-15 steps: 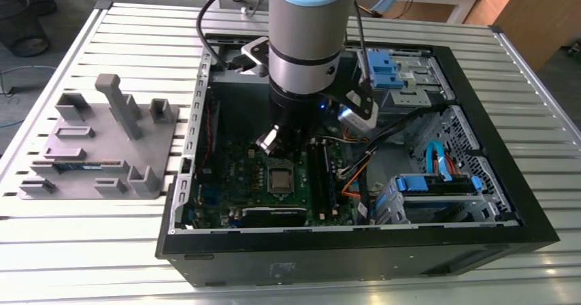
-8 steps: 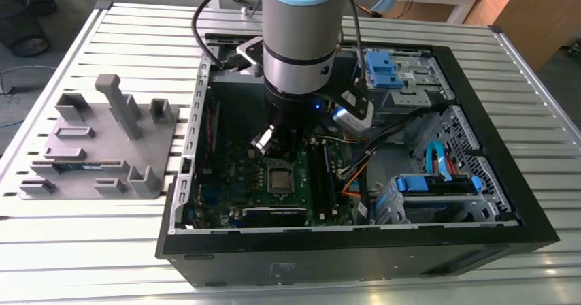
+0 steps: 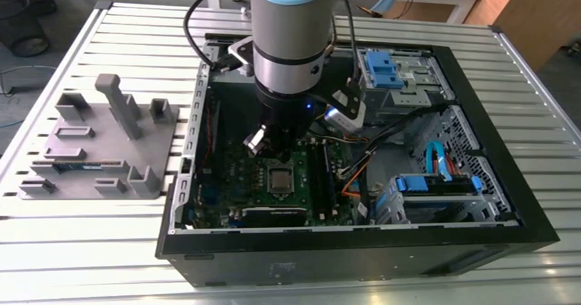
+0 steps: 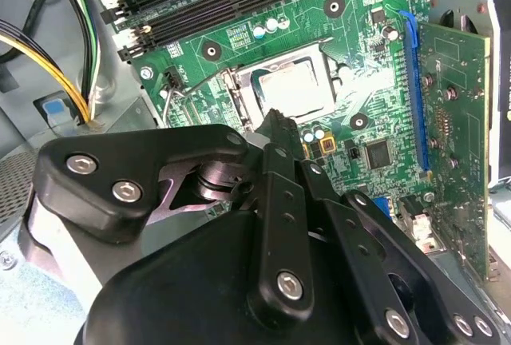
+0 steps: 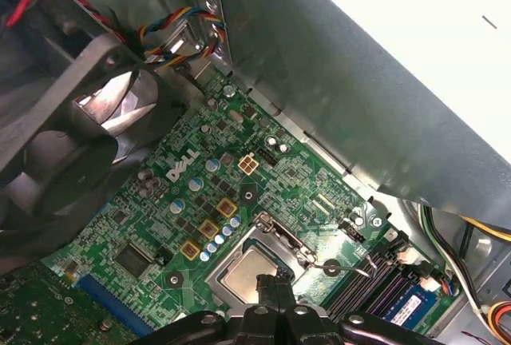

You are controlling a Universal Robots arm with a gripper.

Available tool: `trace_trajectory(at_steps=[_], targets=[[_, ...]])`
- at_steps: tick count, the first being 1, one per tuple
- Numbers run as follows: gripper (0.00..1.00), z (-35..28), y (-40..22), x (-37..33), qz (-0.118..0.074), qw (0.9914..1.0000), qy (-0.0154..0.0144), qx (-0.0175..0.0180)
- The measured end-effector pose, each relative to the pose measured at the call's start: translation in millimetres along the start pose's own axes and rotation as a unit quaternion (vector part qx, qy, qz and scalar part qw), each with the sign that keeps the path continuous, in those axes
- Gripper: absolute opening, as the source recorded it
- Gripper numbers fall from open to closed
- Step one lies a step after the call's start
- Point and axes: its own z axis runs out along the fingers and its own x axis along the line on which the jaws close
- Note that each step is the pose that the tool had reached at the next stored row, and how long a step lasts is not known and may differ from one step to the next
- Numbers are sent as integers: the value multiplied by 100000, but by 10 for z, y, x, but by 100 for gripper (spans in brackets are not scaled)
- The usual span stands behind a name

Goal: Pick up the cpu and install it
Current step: 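Install the first cpu locking lever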

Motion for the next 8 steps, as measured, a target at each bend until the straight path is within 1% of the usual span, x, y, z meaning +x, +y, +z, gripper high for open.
trace_trajectory(at_steps=[3, 5, 8], targets=[[11, 0, 1, 1, -1, 100000, -2, 1], [11, -2, 55, 64, 2, 100000, -1, 2], [11, -2, 55, 65, 0, 100000, -2, -1]])
